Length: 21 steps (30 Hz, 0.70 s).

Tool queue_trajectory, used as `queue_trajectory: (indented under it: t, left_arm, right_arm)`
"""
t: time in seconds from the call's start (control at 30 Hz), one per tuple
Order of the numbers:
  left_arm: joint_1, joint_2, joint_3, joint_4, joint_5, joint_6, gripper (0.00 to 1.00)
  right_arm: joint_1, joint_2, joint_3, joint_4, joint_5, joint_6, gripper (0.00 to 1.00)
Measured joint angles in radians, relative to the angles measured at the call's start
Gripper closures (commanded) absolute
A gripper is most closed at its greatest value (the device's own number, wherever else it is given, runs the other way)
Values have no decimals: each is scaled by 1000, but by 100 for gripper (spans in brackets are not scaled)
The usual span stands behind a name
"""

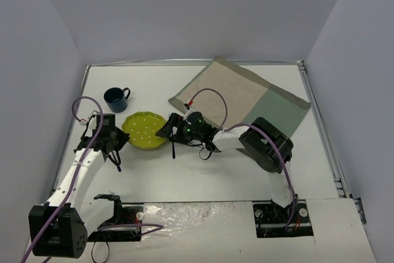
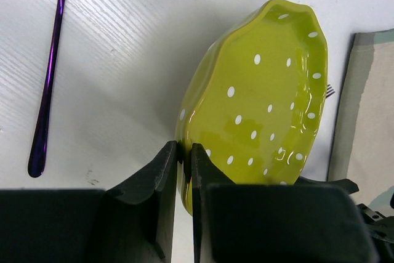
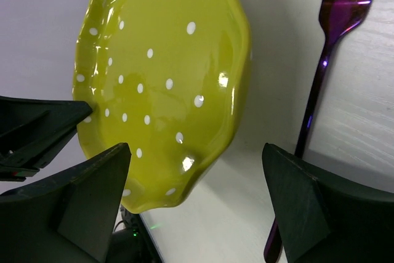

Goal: Set the dinner table for one person

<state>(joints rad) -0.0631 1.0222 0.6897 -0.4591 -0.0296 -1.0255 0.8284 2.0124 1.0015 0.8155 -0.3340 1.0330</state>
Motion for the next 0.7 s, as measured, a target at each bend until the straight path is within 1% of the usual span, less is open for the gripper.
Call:
queue_trajectory:
  t: [0.1, 0.27, 0.33, 0.4, 0.47, 0.63, 0.7]
  left_arm:
    - [0, -20, -11, 9, 16, -5, 100]
    - [0, -46, -34, 34, 44, -13, 100]
    - [0, -53, -44, 45, 53, -17, 100]
    - [0, -56, -49, 50, 57, -21, 100]
    - [2, -58, -49, 59, 60, -26, 100]
    - [3, -68, -49, 75, 66, -27, 100]
    - [3, -70, -49, 74, 72, -24, 100]
  right_arm:
    - [0, 0, 1, 24, -13, 13, 21]
    - [-3, 0, 1, 60, -27, 27, 30]
    - [-4, 0, 1, 71, -32, 36, 37]
    - [-7, 0, -1, 80, -35, 42, 42]
    - [-11, 0, -5, 90, -39, 47, 54]
    - [-23, 0, -29, 109, -42, 51, 74]
    - [-29, -2, -43, 120, -40, 62, 87]
